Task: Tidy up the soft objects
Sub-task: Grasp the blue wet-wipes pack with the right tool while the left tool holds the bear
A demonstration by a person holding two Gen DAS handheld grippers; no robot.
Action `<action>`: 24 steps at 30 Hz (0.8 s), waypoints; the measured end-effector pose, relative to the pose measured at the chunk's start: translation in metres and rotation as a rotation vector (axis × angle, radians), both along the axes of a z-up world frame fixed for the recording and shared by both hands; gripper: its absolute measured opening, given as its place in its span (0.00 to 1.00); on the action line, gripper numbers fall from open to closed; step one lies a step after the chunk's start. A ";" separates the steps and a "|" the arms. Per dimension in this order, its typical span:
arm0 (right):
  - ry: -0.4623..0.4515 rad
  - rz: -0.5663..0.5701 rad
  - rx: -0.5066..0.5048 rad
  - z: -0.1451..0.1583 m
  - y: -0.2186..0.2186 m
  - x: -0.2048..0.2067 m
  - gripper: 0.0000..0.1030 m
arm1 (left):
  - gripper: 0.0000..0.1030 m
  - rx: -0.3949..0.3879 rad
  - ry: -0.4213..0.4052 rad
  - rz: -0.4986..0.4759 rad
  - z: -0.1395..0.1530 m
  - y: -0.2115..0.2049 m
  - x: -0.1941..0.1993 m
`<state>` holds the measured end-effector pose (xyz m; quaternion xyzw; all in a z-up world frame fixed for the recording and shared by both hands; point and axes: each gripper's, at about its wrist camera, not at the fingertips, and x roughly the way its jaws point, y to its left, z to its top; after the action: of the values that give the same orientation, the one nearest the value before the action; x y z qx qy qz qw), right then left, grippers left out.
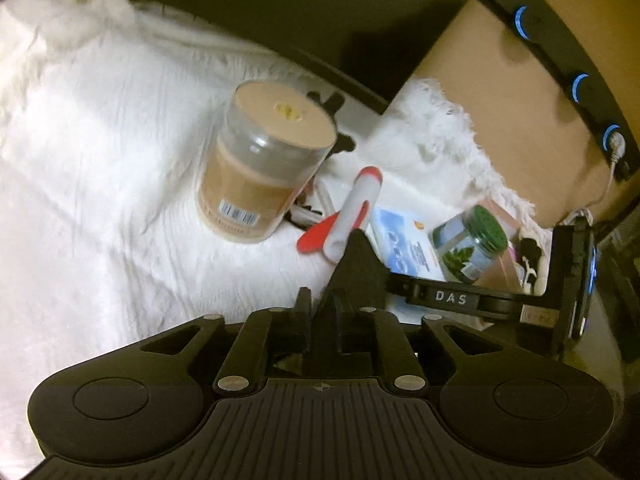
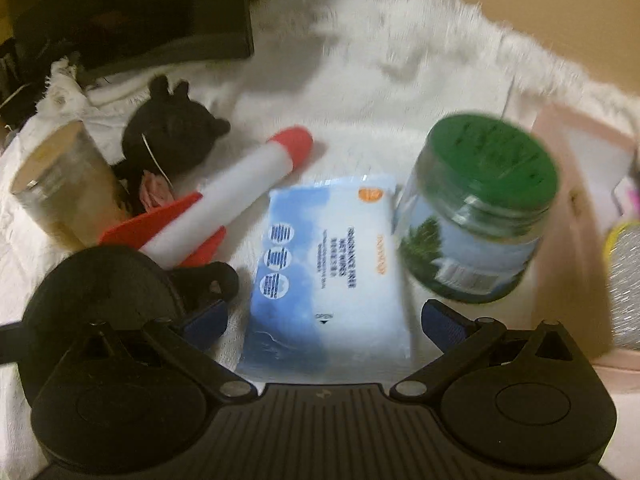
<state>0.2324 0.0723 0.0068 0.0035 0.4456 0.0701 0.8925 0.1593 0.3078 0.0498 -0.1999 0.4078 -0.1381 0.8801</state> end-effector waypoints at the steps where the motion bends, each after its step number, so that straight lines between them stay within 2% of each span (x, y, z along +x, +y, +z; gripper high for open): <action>1: -0.018 0.003 -0.025 0.000 0.004 -0.002 0.88 | 0.15 -0.010 0.008 0.004 -0.005 0.000 0.001; 3: -0.030 0.041 -0.071 0.002 0.011 -0.008 0.76 | 0.18 -0.018 0.022 0.014 -0.011 0.001 0.005; 6: -0.002 0.074 -0.019 0.005 0.006 -0.021 0.76 | 0.24 0.018 0.024 -0.049 -0.014 -0.006 0.006; 8: -0.017 0.080 -0.030 0.003 0.004 -0.032 0.76 | 0.24 0.086 0.028 -0.116 -0.016 -0.016 0.005; 9: -0.031 0.087 -0.039 0.001 0.004 -0.037 0.76 | 0.28 0.109 0.042 -0.148 -0.019 -0.022 0.006; 11: -0.050 0.086 -0.043 0.000 0.003 -0.043 0.76 | 0.30 0.122 0.079 -0.184 -0.027 -0.029 0.011; 14: -0.055 0.068 -0.037 -0.001 -0.001 -0.042 0.78 | 0.26 0.073 0.097 -0.182 -0.035 -0.034 0.018; 18: -0.055 0.065 -0.047 -0.001 -0.004 -0.039 0.79 | 0.19 -0.020 0.099 -0.114 -0.039 -0.026 0.023; 24: -0.059 0.059 -0.087 -0.002 0.005 -0.022 0.83 | 0.19 -0.006 0.045 -0.117 -0.030 -0.025 0.013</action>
<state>0.2108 0.0773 0.0053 -0.0504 0.4219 0.0768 0.9020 0.1721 0.2826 0.0199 -0.1815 0.4380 -0.1861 0.8605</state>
